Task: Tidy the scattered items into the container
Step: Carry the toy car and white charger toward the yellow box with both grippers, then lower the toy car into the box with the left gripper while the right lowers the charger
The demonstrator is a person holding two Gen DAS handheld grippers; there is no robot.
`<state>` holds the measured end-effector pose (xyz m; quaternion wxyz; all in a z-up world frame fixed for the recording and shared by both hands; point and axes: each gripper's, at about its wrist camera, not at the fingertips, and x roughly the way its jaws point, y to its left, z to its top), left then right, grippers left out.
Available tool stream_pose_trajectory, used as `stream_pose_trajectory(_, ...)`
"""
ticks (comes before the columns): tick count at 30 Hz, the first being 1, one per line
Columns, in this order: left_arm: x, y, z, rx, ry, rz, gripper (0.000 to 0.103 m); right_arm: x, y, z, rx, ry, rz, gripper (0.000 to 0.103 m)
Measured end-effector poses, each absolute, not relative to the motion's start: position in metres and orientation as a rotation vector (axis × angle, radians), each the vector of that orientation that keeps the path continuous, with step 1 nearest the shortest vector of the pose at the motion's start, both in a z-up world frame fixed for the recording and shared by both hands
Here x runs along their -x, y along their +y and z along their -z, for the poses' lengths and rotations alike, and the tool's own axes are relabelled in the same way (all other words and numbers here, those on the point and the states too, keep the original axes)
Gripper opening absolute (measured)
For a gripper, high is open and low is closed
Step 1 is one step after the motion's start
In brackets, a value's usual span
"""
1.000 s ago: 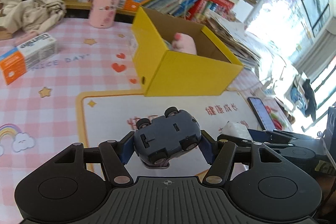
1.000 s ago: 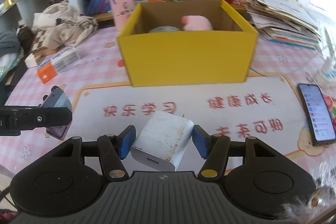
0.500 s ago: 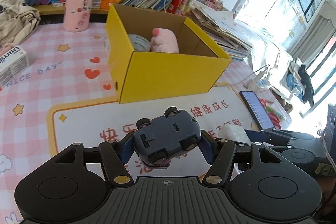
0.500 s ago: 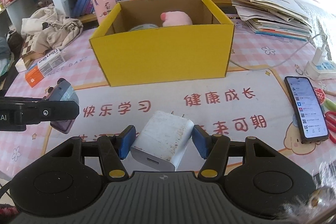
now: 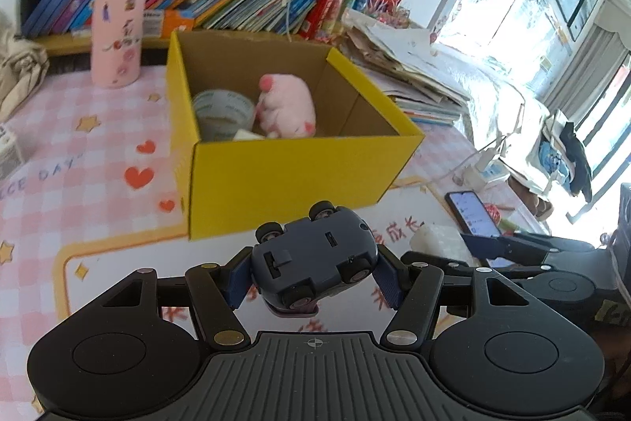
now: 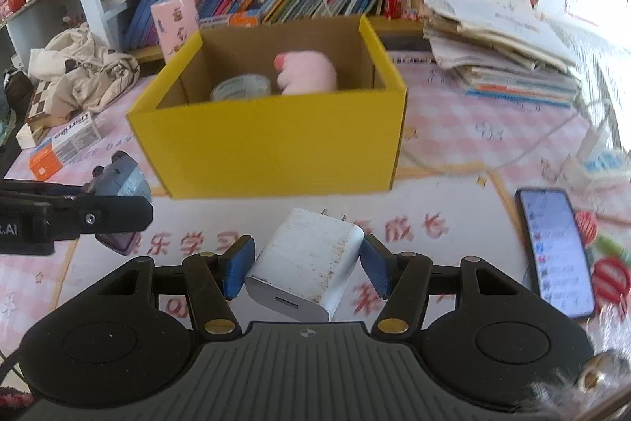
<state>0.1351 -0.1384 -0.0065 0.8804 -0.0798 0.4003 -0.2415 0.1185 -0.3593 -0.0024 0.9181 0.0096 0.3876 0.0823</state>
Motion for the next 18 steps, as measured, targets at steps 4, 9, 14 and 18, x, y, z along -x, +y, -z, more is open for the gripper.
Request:
stream_pose_trajectory(4, -0.146, -0.147, 0.001, 0.160, 0.805, 0.484, 0.063, -0.130, -0.370, -0.006, 0.000, 0.736, -0.187, 0.057)
stream_pose_trajectory(9, -0.159, -0.158, -0.010, 0.149, 0.757, 0.455, 0.063, -0.146, -0.384, -0.018, 0.011, 0.663, -0.218, 0.057)
stream_pose_trajectory(14, -0.174, -0.170, -0.019, 0.121, 0.719, 0.423, 0.063, -0.170, -0.389, -0.029, 0.042, 0.603, -0.274, 0.057)
stream_pose_trajectory(18, -0.188, -0.175, -0.021, 0.105, 0.695, 0.369, 0.063, -0.194, -0.386, -0.034, 0.074, 0.573, -0.337, 0.057)
